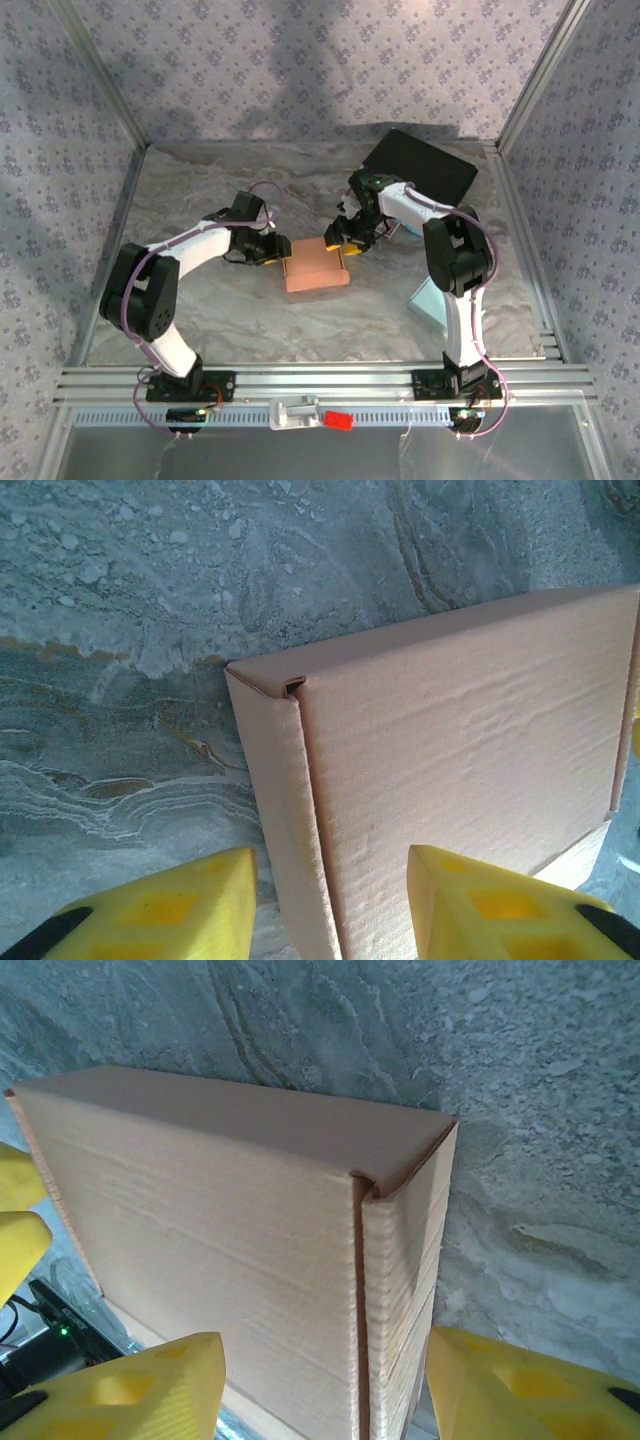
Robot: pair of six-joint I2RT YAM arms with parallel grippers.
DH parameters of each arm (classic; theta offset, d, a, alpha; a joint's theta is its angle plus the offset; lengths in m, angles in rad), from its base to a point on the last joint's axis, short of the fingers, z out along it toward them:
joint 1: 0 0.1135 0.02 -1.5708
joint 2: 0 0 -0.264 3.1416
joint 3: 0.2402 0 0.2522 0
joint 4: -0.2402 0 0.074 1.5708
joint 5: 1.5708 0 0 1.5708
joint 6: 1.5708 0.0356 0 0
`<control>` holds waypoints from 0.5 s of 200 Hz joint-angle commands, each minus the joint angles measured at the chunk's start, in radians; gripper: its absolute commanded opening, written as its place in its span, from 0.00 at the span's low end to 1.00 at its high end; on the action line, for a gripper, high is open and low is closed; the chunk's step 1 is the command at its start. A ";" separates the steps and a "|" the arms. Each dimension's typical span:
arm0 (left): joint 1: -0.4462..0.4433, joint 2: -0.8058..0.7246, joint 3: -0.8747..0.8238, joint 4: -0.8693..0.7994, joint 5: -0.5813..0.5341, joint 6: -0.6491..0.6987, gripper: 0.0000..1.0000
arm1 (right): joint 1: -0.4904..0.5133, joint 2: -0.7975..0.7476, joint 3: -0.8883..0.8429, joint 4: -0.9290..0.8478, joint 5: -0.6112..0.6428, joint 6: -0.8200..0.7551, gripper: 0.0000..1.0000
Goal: Fold the paper box
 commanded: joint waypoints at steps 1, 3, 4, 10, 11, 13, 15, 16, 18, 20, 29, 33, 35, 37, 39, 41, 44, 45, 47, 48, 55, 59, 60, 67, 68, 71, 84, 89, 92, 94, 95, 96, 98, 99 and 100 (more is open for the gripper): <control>-0.005 0.019 -0.015 0.024 -0.005 -0.010 0.41 | 0.002 0.014 -0.026 0.003 -0.011 0.016 0.57; -0.004 0.018 -0.015 0.026 -0.005 -0.010 0.41 | 0.002 0.012 -0.027 0.005 -0.012 0.016 0.57; -0.004 0.018 -0.016 0.026 -0.005 -0.010 0.41 | 0.001 0.012 -0.028 0.005 -0.013 0.016 0.57; -0.005 0.018 -0.019 0.031 -0.002 -0.011 0.40 | 0.001 0.006 -0.033 0.011 -0.015 0.016 0.57; -0.005 0.017 -0.019 0.031 -0.002 -0.011 0.40 | 0.001 0.005 -0.033 0.013 -0.015 0.017 0.57; -0.005 0.016 -0.020 0.033 -0.002 -0.011 0.40 | 0.001 0.004 -0.036 0.015 -0.016 0.017 0.57; -0.005 0.016 -0.022 0.035 -0.002 -0.011 0.40 | 0.002 0.001 -0.038 0.016 -0.018 0.017 0.57; -0.005 0.016 -0.023 0.036 -0.002 -0.011 0.40 | 0.001 0.000 -0.039 0.018 -0.019 0.017 0.57; -0.005 0.015 -0.024 0.037 -0.002 -0.011 0.40 | 0.001 -0.002 -0.041 0.021 -0.022 0.018 0.58; -0.005 0.015 -0.025 0.039 -0.001 -0.012 0.40 | 0.002 -0.005 -0.043 0.025 -0.024 0.017 0.58; -0.005 0.014 -0.031 0.046 0.001 -0.011 0.39 | -0.001 -0.016 -0.053 0.036 -0.033 0.019 0.59; -0.005 0.013 -0.034 0.049 0.002 -0.011 0.39 | -0.001 -0.021 -0.058 0.041 -0.036 0.019 0.60; -0.005 0.013 -0.035 0.050 0.002 -0.011 0.39 | -0.002 -0.024 -0.060 0.042 -0.038 0.019 0.60; -0.005 0.013 -0.036 0.052 0.002 -0.011 0.39 | -0.002 -0.026 -0.062 0.045 -0.038 0.020 0.60; -0.005 0.013 -0.037 0.053 0.003 -0.009 0.39 | -0.003 -0.029 -0.065 0.047 -0.038 0.020 0.60; -0.005 0.013 -0.039 0.055 0.003 -0.010 0.39 | -0.004 -0.030 -0.067 0.048 -0.040 0.020 0.60; -0.004 0.013 -0.041 0.057 0.003 -0.011 0.38 | -0.005 -0.033 -0.070 0.051 -0.041 0.020 0.61; -0.004 0.013 -0.042 0.057 0.004 -0.010 0.38 | -0.005 -0.034 -0.071 0.052 -0.042 0.020 0.61; -0.005 0.013 -0.043 0.058 0.004 -0.010 0.38 | -0.007 -0.035 -0.074 0.052 -0.043 0.020 0.61; -0.005 0.013 -0.043 0.058 0.003 -0.011 0.38 | -0.006 -0.036 -0.075 0.053 -0.043 0.019 0.61; -0.005 0.013 -0.045 0.062 0.004 -0.009 0.38 | -0.011 -0.044 -0.086 0.062 -0.049 0.019 0.61; -0.004 0.014 -0.047 0.063 0.005 -0.009 0.38 | -0.014 -0.049 -0.095 0.070 -0.050 0.020 0.62; -0.004 0.014 -0.048 0.064 0.005 -0.009 0.38 | -0.014 -0.052 -0.098 0.073 -0.050 0.020 0.62; -0.005 0.014 -0.050 0.068 0.004 -0.008 0.37 | -0.020 -0.069 -0.120 0.093 -0.049 0.023 0.63; -0.005 0.014 -0.051 0.068 0.005 -0.006 0.37 | -0.020 -0.072 -0.124 0.098 -0.049 0.024 0.63; -0.005 0.013 -0.053 0.069 0.004 -0.006 0.36 | -0.023 -0.081 -0.136 0.111 -0.050 0.026 0.64; -0.004 0.009 -0.058 0.075 0.000 -0.007 0.36 | -0.035 -0.128 -0.191 0.179 -0.056 0.044 0.66; -0.005 0.004 -0.063 0.081 0.000 -0.009 0.36 | -0.041 -0.149 -0.216 0.207 -0.061 0.052 0.67; -0.005 0.001 -0.067 0.088 0.000 -0.011 0.36 | -0.045 -0.160 -0.229 0.231 -0.063 0.057 0.68; -0.005 -0.002 -0.071 0.093 0.000 -0.013 0.36 | -0.048 -0.166 -0.238 0.246 -0.066 0.061 0.68; -0.005 -0.004 -0.072 0.095 0.001 -0.014 0.36 | -0.049 -0.170 -0.242 0.251 -0.066 0.061 0.69; -0.005 -0.005 -0.074 0.099 0.000 -0.014 0.36 | -0.051 -0.174 -0.247 0.257 -0.066 0.064 0.69; -0.005 -0.008 -0.078 0.105 0.001 -0.016 0.36 | -0.053 -0.180 -0.256 0.267 -0.068 0.066 0.70; -0.005 -0.010 -0.081 0.108 0.000 -0.017 0.36 | -0.055 -0.183 -0.258 0.272 -0.069 0.068 0.70; -0.005 -0.012 -0.082 0.111 0.001 -0.019 0.36 | -0.056 -0.185 -0.263 0.278 -0.070 0.070 0.70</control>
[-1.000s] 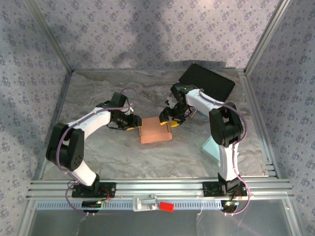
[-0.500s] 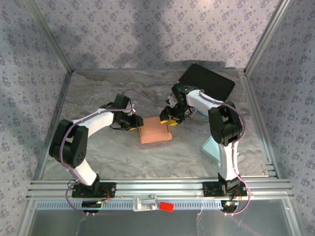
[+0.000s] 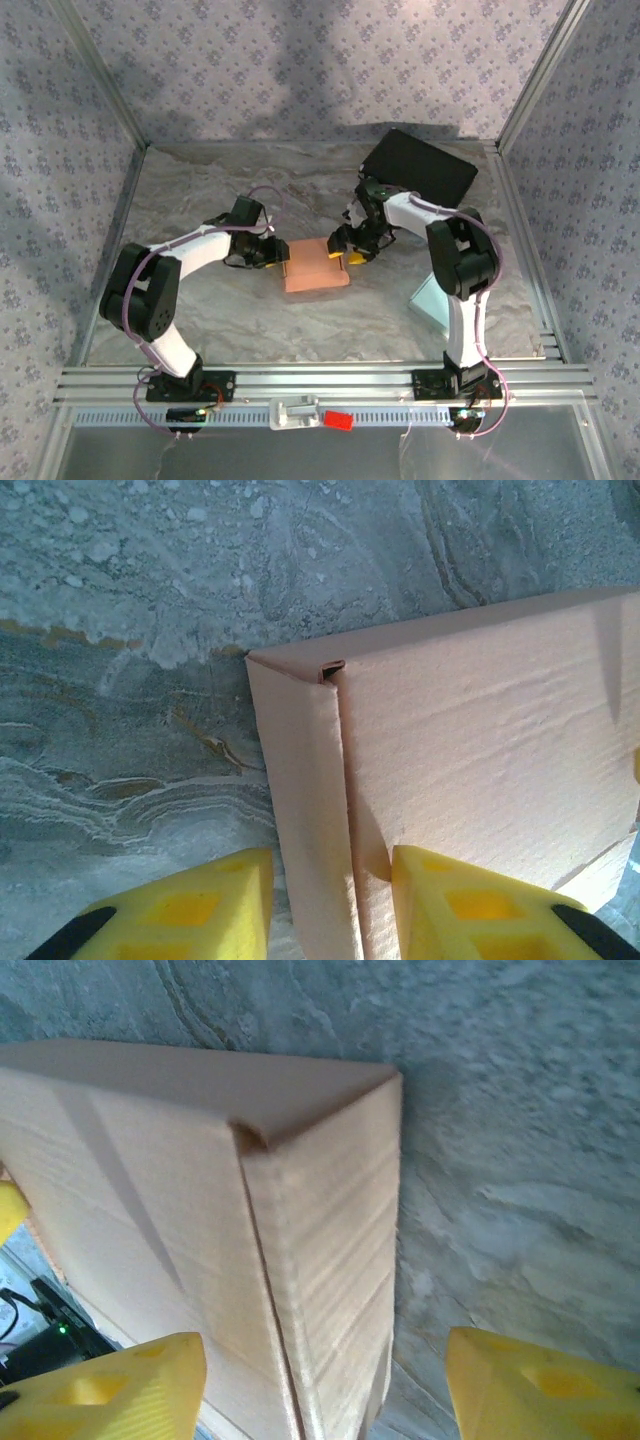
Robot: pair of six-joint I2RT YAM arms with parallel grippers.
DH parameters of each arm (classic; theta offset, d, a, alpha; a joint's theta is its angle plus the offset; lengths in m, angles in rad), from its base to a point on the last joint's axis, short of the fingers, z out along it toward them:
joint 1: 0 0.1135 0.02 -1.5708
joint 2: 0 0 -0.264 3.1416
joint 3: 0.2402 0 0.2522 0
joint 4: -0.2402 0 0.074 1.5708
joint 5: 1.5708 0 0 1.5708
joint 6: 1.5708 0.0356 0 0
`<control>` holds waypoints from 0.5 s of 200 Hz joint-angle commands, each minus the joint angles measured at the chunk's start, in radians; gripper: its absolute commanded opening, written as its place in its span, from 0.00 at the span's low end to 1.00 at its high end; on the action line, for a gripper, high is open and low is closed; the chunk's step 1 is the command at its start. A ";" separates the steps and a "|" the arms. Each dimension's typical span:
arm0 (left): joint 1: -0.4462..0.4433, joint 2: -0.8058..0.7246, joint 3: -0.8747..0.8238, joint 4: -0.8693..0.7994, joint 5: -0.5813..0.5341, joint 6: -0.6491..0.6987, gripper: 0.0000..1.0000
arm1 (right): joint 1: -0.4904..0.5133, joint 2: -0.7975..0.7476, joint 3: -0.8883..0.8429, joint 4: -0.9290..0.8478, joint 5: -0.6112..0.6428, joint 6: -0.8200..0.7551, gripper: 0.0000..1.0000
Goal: Fold the paper box
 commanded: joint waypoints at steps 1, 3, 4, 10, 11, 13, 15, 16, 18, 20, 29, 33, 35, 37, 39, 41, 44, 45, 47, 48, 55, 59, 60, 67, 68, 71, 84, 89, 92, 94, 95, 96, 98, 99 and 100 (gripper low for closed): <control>-0.005 -0.014 -0.031 0.051 -0.001 -0.012 0.36 | -0.031 -0.108 -0.079 0.139 -0.035 0.039 0.70; -0.004 -0.017 -0.035 0.057 -0.002 -0.015 0.36 | -0.034 -0.114 -0.088 0.148 -0.037 0.042 0.70; -0.004 -0.019 -0.038 0.060 -0.002 -0.015 0.36 | -0.035 -0.117 -0.091 0.154 -0.038 0.042 0.70; -0.005 -0.029 -0.053 0.079 -0.003 -0.024 0.36 | -0.041 -0.131 -0.113 0.184 -0.048 0.054 0.71; -0.004 -0.032 -0.054 0.084 -0.003 -0.025 0.36 | -0.043 -0.134 -0.117 0.190 -0.049 0.055 0.71; -0.004 -0.034 -0.059 0.093 -0.003 -0.027 0.36 | -0.043 -0.138 -0.123 0.199 -0.052 0.058 0.71; -0.005 -0.038 -0.064 0.101 -0.004 -0.029 0.36 | -0.045 -0.141 -0.130 0.210 -0.054 0.062 0.71; -0.005 -0.039 -0.066 0.104 -0.004 -0.031 0.36 | -0.046 -0.144 -0.132 0.214 -0.055 0.063 0.71; -0.004 -0.042 -0.070 0.109 -0.003 -0.033 0.36 | -0.048 -0.147 -0.138 0.223 -0.058 0.067 0.72; -0.003 -0.044 -0.073 0.115 -0.003 -0.035 0.36 | -0.049 -0.150 -0.144 0.231 -0.060 0.067 0.72; -0.003 -0.051 -0.086 0.133 -0.004 -0.042 0.37 | -0.054 -0.161 -0.163 0.262 -0.067 0.083 0.73; -0.003 -0.053 -0.090 0.140 -0.003 -0.043 0.37 | -0.055 -0.164 -0.164 0.276 -0.069 0.089 0.73; -0.003 -0.055 -0.092 0.141 -0.003 -0.045 0.37 | -0.055 -0.164 -0.164 0.281 -0.070 0.091 0.73; -0.003 -0.056 -0.093 0.144 -0.004 -0.046 0.37 | -0.056 -0.165 -0.180 0.286 -0.070 0.095 0.73; -0.003 -0.055 -0.094 0.146 -0.004 -0.048 0.37 | -0.058 -0.166 -0.195 0.292 -0.070 0.099 0.73; -0.002 -0.057 -0.096 0.148 -0.003 -0.049 0.37 | -0.059 -0.165 -0.201 0.296 -0.073 0.102 0.73; -0.002 -0.057 -0.098 0.149 -0.003 -0.051 0.37 | -0.061 -0.165 -0.206 0.305 -0.075 0.108 0.74; -0.002 -0.058 -0.099 0.150 -0.003 -0.051 0.37 | -0.062 -0.165 -0.207 0.308 -0.077 0.110 0.74; -0.002 -0.058 -0.099 0.150 -0.003 -0.053 0.37 | -0.063 -0.164 -0.211 0.313 -0.079 0.114 0.74; -0.002 -0.059 -0.099 0.150 -0.003 -0.053 0.37 | -0.063 -0.163 -0.212 0.316 -0.080 0.115 0.74; 0.000 -0.059 -0.103 0.153 -0.002 -0.056 0.37 | -0.066 -0.160 -0.221 0.334 -0.087 0.128 0.74; 0.001 -0.059 -0.106 0.155 0.000 -0.057 0.37 | -0.067 -0.157 -0.224 0.342 -0.093 0.136 0.74; 0.001 -0.059 -0.106 0.156 0.000 -0.058 0.37 | -0.067 -0.156 -0.225 0.343 -0.094 0.138 0.74; 0.004 -0.056 -0.111 0.159 0.003 -0.060 0.37 | -0.069 -0.150 -0.228 0.357 -0.101 0.147 0.74; 0.004 -0.056 -0.111 0.159 0.004 -0.060 0.37 | -0.069 -0.149 -0.228 0.358 -0.102 0.148 0.74; 0.004 -0.056 -0.112 0.161 0.005 -0.062 0.37 | -0.068 -0.147 -0.228 0.362 -0.102 0.149 0.74; 0.005 -0.052 -0.123 0.180 0.010 -0.069 0.36 | -0.067 -0.137 -0.223 0.357 -0.098 0.151 0.74; 0.005 -0.051 -0.128 0.190 0.015 -0.073 0.36 | -0.067 -0.134 -0.221 0.357 -0.099 0.152 0.74; 0.005 -0.048 -0.129 0.195 0.016 -0.074 0.36 | -0.067 -0.131 -0.219 0.358 -0.101 0.153 0.74; 0.005 -0.046 -0.130 0.197 0.018 -0.075 0.35 | -0.067 -0.129 -0.219 0.358 -0.102 0.154 0.74; 0.005 -0.046 -0.130 0.197 0.018 -0.076 0.35 | -0.067 -0.129 -0.219 0.358 -0.102 0.154 0.74; 0.005 -0.044 -0.130 0.198 0.018 -0.077 0.35 | -0.067 -0.128 -0.219 0.358 -0.102 0.154 0.74; 0.005 -0.042 -0.131 0.200 0.020 -0.077 0.35 | -0.067 -0.127 -0.218 0.358 -0.104 0.155 0.74; 0.005 -0.042 -0.132 0.200 0.020 -0.077 0.35 | -0.067 -0.125 -0.218 0.358 -0.103 0.155 0.74; 0.005 -0.042 -0.132 0.201 0.020 -0.077 0.35 | -0.066 -0.125 -0.218 0.358 -0.104 0.155 0.74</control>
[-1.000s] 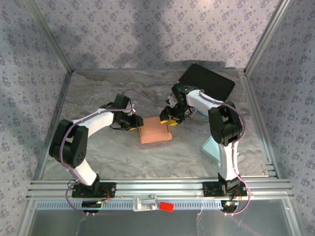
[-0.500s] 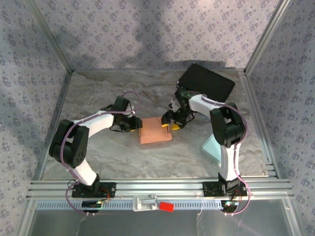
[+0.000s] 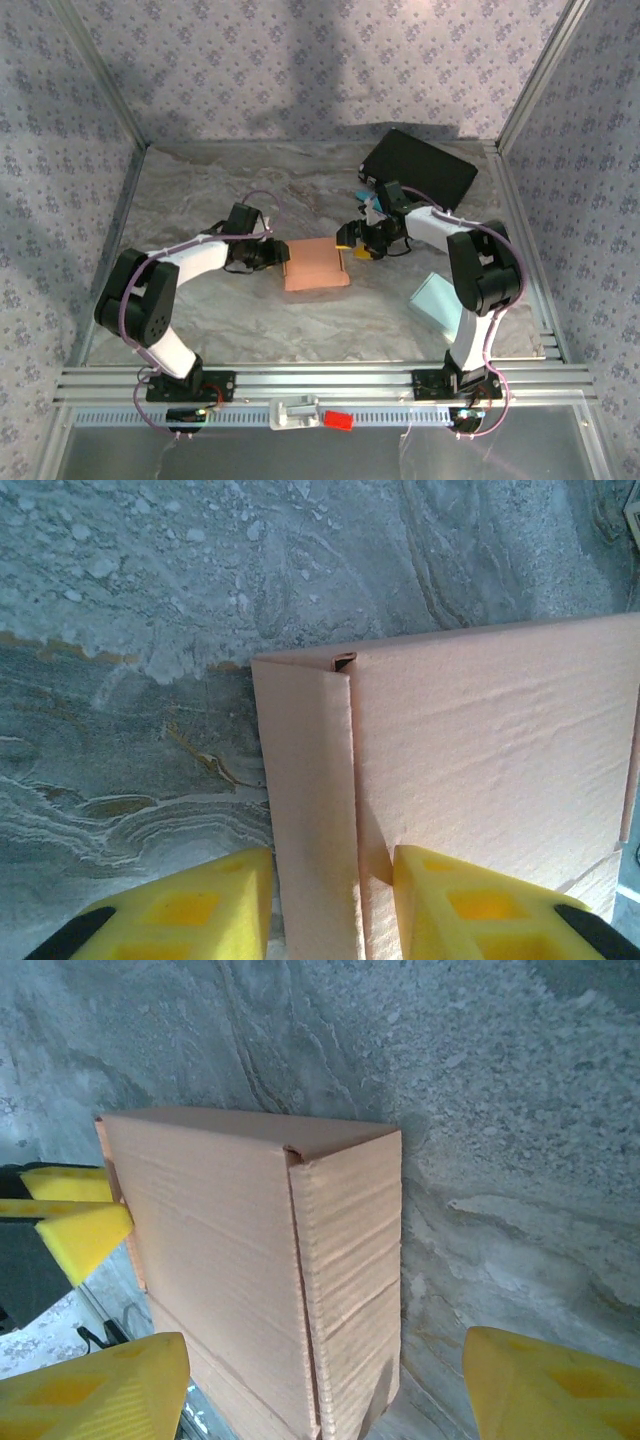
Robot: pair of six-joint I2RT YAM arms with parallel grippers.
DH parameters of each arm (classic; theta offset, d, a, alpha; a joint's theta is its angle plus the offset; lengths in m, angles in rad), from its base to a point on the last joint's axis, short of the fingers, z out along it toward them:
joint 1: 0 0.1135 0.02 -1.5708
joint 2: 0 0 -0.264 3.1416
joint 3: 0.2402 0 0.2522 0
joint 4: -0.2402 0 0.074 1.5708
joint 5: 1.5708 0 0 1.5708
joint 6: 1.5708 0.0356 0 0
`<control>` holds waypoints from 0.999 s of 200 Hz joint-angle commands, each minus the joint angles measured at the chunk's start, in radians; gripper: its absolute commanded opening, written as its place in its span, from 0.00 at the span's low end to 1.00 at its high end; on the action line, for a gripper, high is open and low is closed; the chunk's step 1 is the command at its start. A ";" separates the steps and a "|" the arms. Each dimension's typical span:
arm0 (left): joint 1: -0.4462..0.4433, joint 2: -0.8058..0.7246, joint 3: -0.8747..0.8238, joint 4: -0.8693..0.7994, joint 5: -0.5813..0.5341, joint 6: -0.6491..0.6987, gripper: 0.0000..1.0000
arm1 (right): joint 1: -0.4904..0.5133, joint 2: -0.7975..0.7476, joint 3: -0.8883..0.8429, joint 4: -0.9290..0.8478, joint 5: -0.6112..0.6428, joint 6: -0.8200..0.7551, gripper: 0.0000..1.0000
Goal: Fold the paper box
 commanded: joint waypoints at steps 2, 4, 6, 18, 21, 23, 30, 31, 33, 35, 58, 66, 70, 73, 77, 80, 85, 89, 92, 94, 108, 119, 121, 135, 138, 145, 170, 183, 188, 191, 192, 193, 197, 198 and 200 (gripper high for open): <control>0.004 0.001 -0.026 0.033 0.014 -0.020 0.34 | -0.002 0.025 0.004 0.037 -0.034 0.029 0.74; 0.004 0.002 -0.026 0.032 0.015 -0.019 0.34 | -0.003 0.026 0.005 0.036 -0.035 0.030 0.74; 0.004 0.004 -0.025 0.033 0.014 -0.020 0.33 | -0.003 0.029 0.007 0.034 -0.036 0.030 0.74; 0.004 0.007 -0.030 0.038 0.010 -0.023 0.31 | -0.002 0.041 0.013 0.027 -0.045 0.027 0.74; 0.004 0.006 -0.032 0.040 0.009 -0.023 0.30 | -0.003 0.044 0.014 0.024 -0.044 0.026 0.74; 0.004 0.006 -0.033 0.043 0.007 -0.024 0.29 | -0.003 0.046 0.015 0.023 -0.046 0.026 0.74; 0.004 0.000 -0.040 0.049 0.003 -0.027 0.28 | -0.003 0.049 0.016 0.019 -0.046 0.023 0.74; 0.004 -0.001 -0.040 0.049 0.002 -0.028 0.28 | -0.003 0.049 0.016 0.019 -0.047 0.023 0.74; 0.004 -0.001 -0.042 0.051 0.001 -0.027 0.27 | -0.003 0.049 0.015 0.019 -0.048 0.024 0.74; 0.004 -0.004 -0.043 0.053 0.001 -0.028 0.27 | -0.002 0.049 0.015 0.020 -0.048 0.023 0.74; 0.008 -0.017 -0.059 0.076 0.003 -0.029 0.24 | -0.004 0.045 0.005 0.024 -0.050 0.025 0.74; 0.012 -0.020 -0.067 0.092 0.013 -0.031 0.22 | -0.003 0.043 0.003 0.024 -0.052 0.023 0.74; 0.014 -0.023 -0.072 0.100 0.020 -0.034 0.20 | -0.003 0.042 0.001 0.024 -0.051 0.024 0.74; 0.017 -0.023 -0.073 0.107 0.026 -0.036 0.19 | -0.004 0.042 0.001 0.024 -0.052 0.024 0.74; 0.020 -0.024 -0.078 0.121 0.036 -0.037 0.17 | -0.005 0.041 -0.001 0.024 -0.053 0.024 0.74; 0.022 -0.025 -0.082 0.128 0.043 -0.039 0.15 | -0.005 0.041 -0.002 0.024 -0.054 0.024 0.74; 0.026 -0.026 -0.086 0.141 0.056 -0.042 0.14 | -0.004 0.040 -0.004 0.027 -0.056 0.023 0.74; 0.029 -0.026 -0.091 0.153 0.065 -0.043 0.12 | -0.004 0.040 -0.005 0.027 -0.059 0.024 0.74; 0.031 -0.026 -0.094 0.161 0.073 -0.045 0.11 | -0.005 0.040 -0.005 0.028 -0.061 0.024 0.74; 0.034 -0.026 -0.097 0.166 0.078 -0.044 0.11 | -0.004 0.040 -0.005 0.029 -0.063 0.023 0.74; 0.047 -0.025 -0.110 0.199 0.120 -0.039 0.08 | -0.005 0.040 -0.009 0.033 -0.079 0.022 0.74; 0.060 -0.018 -0.117 0.219 0.152 -0.031 0.07 | -0.005 0.043 -0.008 0.034 -0.093 0.019 0.75; 0.062 -0.016 -0.120 0.221 0.156 -0.029 0.07 | -0.005 0.044 -0.008 0.034 -0.096 0.018 0.75; 0.077 -0.006 -0.121 0.221 0.175 -0.021 0.06 | -0.005 0.047 -0.008 0.033 -0.109 0.016 0.76; 0.081 -0.003 -0.121 0.220 0.178 -0.017 0.06 | -0.005 0.046 -0.010 0.032 -0.109 0.015 0.76; 0.088 0.001 -0.122 0.217 0.183 -0.012 0.06 | -0.008 0.044 -0.012 0.032 -0.109 0.012 0.77; 0.105 0.011 -0.122 0.206 0.194 0.001 0.06 | -0.005 0.039 -0.026 0.063 -0.147 0.022 0.79; 0.105 0.012 -0.121 0.205 0.198 0.000 0.06 | 0.003 0.042 -0.027 0.076 -0.163 0.031 0.79; 0.105 0.011 -0.119 0.205 0.199 0.000 0.06 | 0.006 0.045 -0.029 0.088 -0.171 0.040 0.79; 0.105 0.011 -0.120 0.204 0.198 0.001 0.05 | 0.007 0.047 -0.030 0.096 -0.177 0.046 0.79; 0.105 0.012 -0.120 0.204 0.198 0.000 0.06 | 0.008 0.048 -0.031 0.100 -0.179 0.050 0.79; 0.105 0.012 -0.120 0.203 0.198 0.000 0.06 | 0.009 0.049 -0.032 0.105 -0.181 0.053 0.79; 0.105 0.012 -0.118 0.203 0.198 0.000 0.06 | 0.013 0.052 -0.035 0.123 -0.188 0.065 0.79; 0.105 0.014 -0.119 0.203 0.199 0.001 0.06 | 0.014 0.053 -0.037 0.128 -0.192 0.070 0.79; 0.105 0.014 -0.118 0.203 0.199 0.001 0.06 | 0.016 0.055 -0.037 0.137 -0.196 0.076 0.79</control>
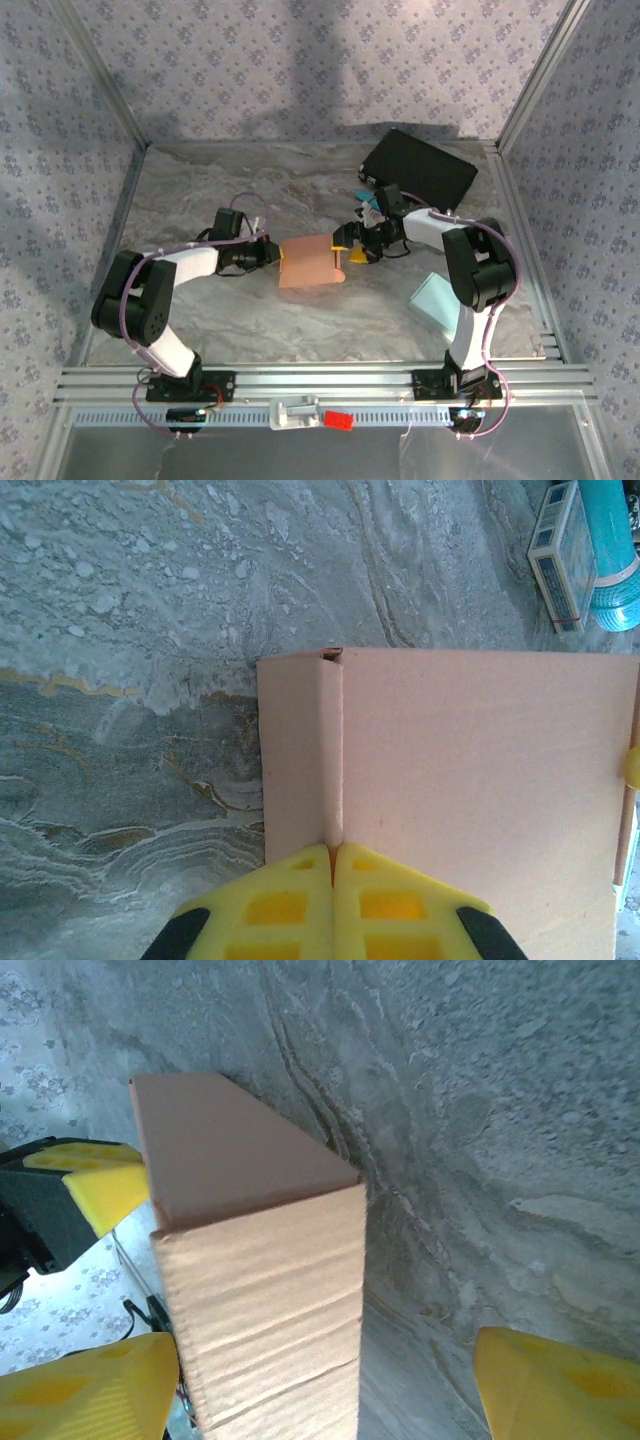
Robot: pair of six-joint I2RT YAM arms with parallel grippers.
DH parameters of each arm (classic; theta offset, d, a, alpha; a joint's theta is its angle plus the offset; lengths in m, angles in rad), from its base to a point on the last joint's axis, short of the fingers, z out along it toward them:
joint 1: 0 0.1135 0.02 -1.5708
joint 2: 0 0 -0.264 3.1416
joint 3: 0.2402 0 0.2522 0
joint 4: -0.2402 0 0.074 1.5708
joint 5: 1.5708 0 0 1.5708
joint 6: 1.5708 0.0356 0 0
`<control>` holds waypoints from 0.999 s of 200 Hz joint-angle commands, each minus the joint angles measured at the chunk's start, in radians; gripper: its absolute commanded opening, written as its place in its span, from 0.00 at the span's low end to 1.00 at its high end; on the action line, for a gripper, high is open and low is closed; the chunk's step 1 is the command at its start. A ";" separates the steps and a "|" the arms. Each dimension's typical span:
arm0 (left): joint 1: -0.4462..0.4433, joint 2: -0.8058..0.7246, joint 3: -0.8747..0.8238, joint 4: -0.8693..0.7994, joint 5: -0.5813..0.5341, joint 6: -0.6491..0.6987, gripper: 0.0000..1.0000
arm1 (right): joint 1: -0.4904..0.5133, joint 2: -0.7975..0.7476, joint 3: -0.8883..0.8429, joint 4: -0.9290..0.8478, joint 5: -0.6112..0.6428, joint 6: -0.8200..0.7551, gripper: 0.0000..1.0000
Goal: Fold the paper box
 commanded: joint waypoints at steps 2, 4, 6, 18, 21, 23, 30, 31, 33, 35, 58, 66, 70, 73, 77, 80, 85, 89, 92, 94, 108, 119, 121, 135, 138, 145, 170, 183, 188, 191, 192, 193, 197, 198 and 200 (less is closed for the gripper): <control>0.007 0.019 -0.009 -0.010 0.017 0.025 0.06 | 0.017 0.020 -0.017 0.081 -0.078 0.060 0.79; 0.007 0.021 -0.008 -0.010 0.018 0.024 0.05 | 0.018 0.022 -0.018 0.090 -0.081 0.067 0.79; 0.007 0.021 -0.007 -0.011 0.017 0.024 0.06 | 0.019 0.024 -0.020 0.095 -0.083 0.072 0.79; 0.007 0.024 -0.007 -0.011 0.016 0.021 0.06 | 0.026 0.027 -0.029 0.134 -0.084 0.104 0.78; 0.007 0.024 -0.007 -0.010 0.014 0.021 0.06 | 0.028 0.027 -0.034 0.144 -0.084 0.107 0.77; 0.007 0.024 -0.008 -0.010 0.014 0.020 0.06 | 0.027 0.027 -0.037 0.154 -0.084 0.120 0.77; 0.007 0.023 -0.008 -0.008 0.013 0.017 0.06 | 0.028 0.024 -0.049 0.189 -0.086 0.157 0.76; 0.007 0.022 -0.008 -0.008 0.013 0.017 0.06 | 0.029 0.024 -0.052 0.193 -0.086 0.160 0.76; 0.007 0.021 -0.008 -0.008 0.013 0.018 0.06 | 0.028 0.024 -0.054 0.200 -0.088 0.168 0.75; 0.007 0.021 -0.009 -0.008 0.013 0.016 0.06 | 0.028 0.023 -0.055 0.207 -0.088 0.176 0.75; 0.007 0.012 -0.011 -0.006 0.004 0.013 0.09 | 0.033 0.027 -0.070 0.254 -0.097 0.235 0.68; 0.007 0.010 -0.010 -0.004 0.005 0.013 0.08 | 0.038 0.023 -0.074 0.262 -0.091 0.247 0.66; 0.007 0.009 -0.011 -0.003 0.005 0.011 0.09 | 0.039 0.021 -0.075 0.266 -0.089 0.254 0.65; 0.007 0.010 -0.010 -0.004 0.006 0.010 0.09 | 0.040 0.020 -0.077 0.270 -0.087 0.259 0.65; 0.007 0.011 -0.007 -0.005 0.005 0.010 0.09 | 0.040 0.018 -0.079 0.277 -0.085 0.269 0.64; 0.007 0.010 -0.006 -0.004 0.006 0.011 0.09 | 0.041 0.016 -0.081 0.283 -0.083 0.276 0.64; 0.007 0.010 -0.005 -0.004 0.006 0.011 0.09 | 0.042 0.013 -0.088 0.297 -0.081 0.295 0.63; 0.007 0.010 -0.002 -0.005 0.006 0.011 0.09 | 0.042 0.010 -0.095 0.313 -0.080 0.310 0.62; 0.007 0.010 -0.001 -0.005 0.006 0.010 0.09 | 0.042 0.007 -0.099 0.326 -0.080 0.323 0.62; 0.007 0.011 -0.002 -0.005 0.006 0.010 0.10 | 0.042 0.006 -0.103 0.334 -0.080 0.331 0.62; 0.007 0.012 0.005 -0.005 0.009 0.009 0.10 | 0.042 -0.005 -0.125 0.388 -0.079 0.385 0.60; 0.007 0.011 0.007 -0.005 0.007 0.009 0.11 | 0.042 -0.007 -0.136 0.422 -0.077 0.426 0.57; 0.007 0.010 0.008 -0.005 0.006 0.010 0.11 | 0.042 -0.006 -0.138 0.425 -0.077 0.434 0.57; 0.007 -0.004 0.007 -0.001 -0.003 0.011 0.11 | 0.043 -0.001 -0.145 0.455 -0.074 0.481 0.53; 0.007 -0.008 0.006 0.000 -0.007 0.010 0.12 | 0.044 -0.001 -0.148 0.464 -0.072 0.492 0.53; 0.007 -0.022 0.002 0.002 -0.020 0.014 0.14 | 0.045 -0.002 -0.154 0.480 -0.065 0.517 0.51; 0.004 -0.123 -0.029 0.023 -0.107 0.037 0.27 | 0.040 -0.016 -0.169 0.533 -0.044 0.617 0.50; -0.019 -0.216 -0.025 -0.014 -0.190 0.112 0.32 | 0.038 -0.016 -0.163 0.531 -0.046 0.678 0.49; -0.041 -0.255 -0.016 -0.042 -0.231 0.172 0.34 | 0.038 -0.015 -0.161 0.535 -0.048 0.707 0.49; -0.056 -0.278 -0.013 -0.053 -0.255 0.209 0.36 | 0.038 -0.015 -0.161 0.536 -0.048 0.724 0.49; -0.061 -0.286 -0.012 -0.056 -0.262 0.223 0.36 | 0.039 -0.015 -0.161 0.536 -0.048 0.731 0.49; -0.067 -0.294 -0.012 -0.059 -0.266 0.236 0.37 | 0.039 -0.015 -0.161 0.536 -0.048 0.737 0.49; -0.089 -0.323 -0.010 -0.063 -0.289 0.293 0.38 | 0.038 -0.015 -0.161 0.534 -0.048 0.758 0.48; -0.094 -0.331 -0.012 -0.063 -0.292 0.308 0.39 | 0.038 -0.015 -0.160 0.533 -0.048 0.764 0.48; -0.105 -0.346 -0.014 -0.062 -0.297 0.340 0.40 | 0.039 -0.015 -0.160 0.532 -0.049 0.775 0.48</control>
